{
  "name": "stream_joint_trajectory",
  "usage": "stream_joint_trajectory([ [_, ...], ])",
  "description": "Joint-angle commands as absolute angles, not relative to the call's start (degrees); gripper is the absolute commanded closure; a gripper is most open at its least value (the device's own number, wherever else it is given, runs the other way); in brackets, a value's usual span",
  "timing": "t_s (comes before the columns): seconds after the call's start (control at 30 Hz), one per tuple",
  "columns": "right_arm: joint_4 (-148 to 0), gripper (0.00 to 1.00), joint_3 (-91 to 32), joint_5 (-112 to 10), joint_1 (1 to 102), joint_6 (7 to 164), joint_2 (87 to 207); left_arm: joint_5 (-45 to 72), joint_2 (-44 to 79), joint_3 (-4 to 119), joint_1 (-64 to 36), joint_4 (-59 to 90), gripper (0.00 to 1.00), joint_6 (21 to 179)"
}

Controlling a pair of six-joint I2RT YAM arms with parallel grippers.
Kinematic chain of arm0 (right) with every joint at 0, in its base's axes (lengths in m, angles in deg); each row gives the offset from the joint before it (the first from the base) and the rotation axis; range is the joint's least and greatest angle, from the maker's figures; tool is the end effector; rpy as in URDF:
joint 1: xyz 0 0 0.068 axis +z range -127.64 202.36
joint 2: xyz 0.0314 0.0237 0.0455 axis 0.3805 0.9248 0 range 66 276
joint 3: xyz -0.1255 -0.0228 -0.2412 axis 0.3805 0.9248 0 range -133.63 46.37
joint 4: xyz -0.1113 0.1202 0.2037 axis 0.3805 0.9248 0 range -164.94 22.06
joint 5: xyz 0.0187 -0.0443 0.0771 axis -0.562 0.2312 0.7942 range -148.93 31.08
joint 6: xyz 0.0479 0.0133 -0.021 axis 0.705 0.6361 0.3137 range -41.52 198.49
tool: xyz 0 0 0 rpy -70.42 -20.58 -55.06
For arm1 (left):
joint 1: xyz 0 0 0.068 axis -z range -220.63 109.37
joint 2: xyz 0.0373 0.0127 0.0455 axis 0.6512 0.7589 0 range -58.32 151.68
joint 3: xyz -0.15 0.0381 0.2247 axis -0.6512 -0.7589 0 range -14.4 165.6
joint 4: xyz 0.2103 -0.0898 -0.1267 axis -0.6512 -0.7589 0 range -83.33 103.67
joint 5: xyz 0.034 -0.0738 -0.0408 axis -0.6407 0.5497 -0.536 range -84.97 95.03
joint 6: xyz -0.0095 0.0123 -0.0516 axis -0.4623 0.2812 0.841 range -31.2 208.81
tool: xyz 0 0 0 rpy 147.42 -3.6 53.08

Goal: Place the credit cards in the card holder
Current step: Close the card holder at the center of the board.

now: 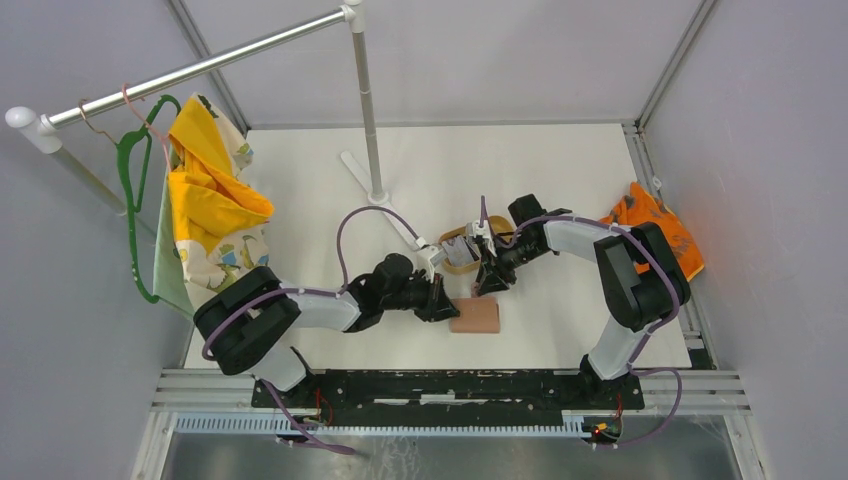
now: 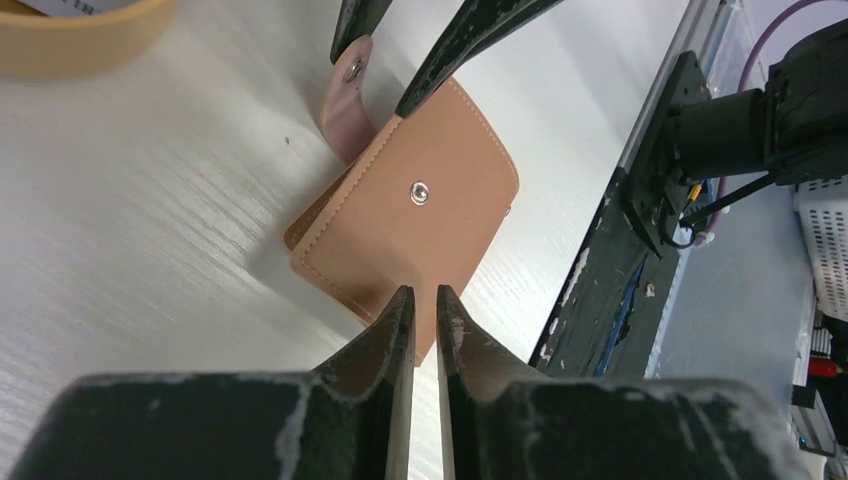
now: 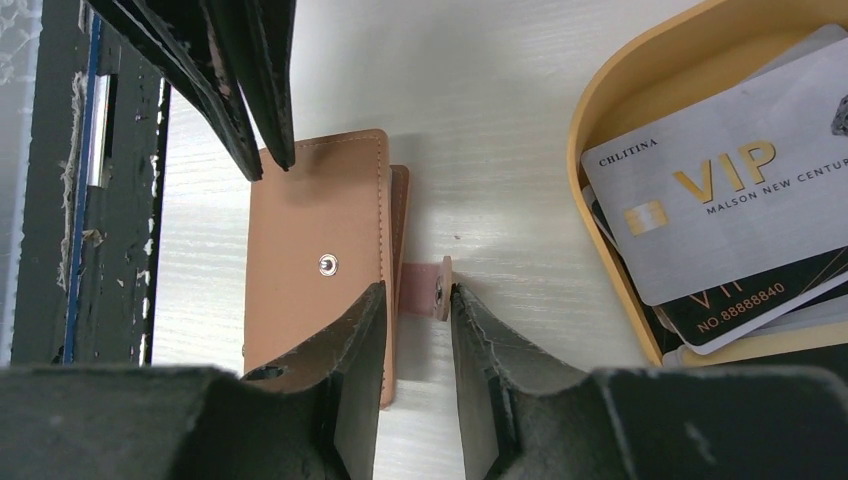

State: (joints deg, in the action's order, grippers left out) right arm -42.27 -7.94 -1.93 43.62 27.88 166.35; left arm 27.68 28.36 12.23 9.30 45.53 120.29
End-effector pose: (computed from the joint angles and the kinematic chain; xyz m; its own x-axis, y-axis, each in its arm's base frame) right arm 0.2677 0.1362 0.1469 -0.3093 -0.5719 -0.7598 -0.9287 0.0098 0.3707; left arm 0.1655 -0.2178 0.1443 -0.7423 0.1337 -0.6566 0.6298 0.4738 -0.6155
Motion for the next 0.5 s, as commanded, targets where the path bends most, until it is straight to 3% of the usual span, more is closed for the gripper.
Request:
stream_joint_trajectory([
  [0.0,-41.72,0.65,-9.06,-0.53,43.19,27.03,165.45,27.48,30.35,14.83,9.93,48.10,0.81,119.39],
  [0.47,-41.42,0.65,-8.88,-1.27,42.56,27.36,163.90,25.66,31.45,16.16,10.56,46.12,0.83,118.71],
])
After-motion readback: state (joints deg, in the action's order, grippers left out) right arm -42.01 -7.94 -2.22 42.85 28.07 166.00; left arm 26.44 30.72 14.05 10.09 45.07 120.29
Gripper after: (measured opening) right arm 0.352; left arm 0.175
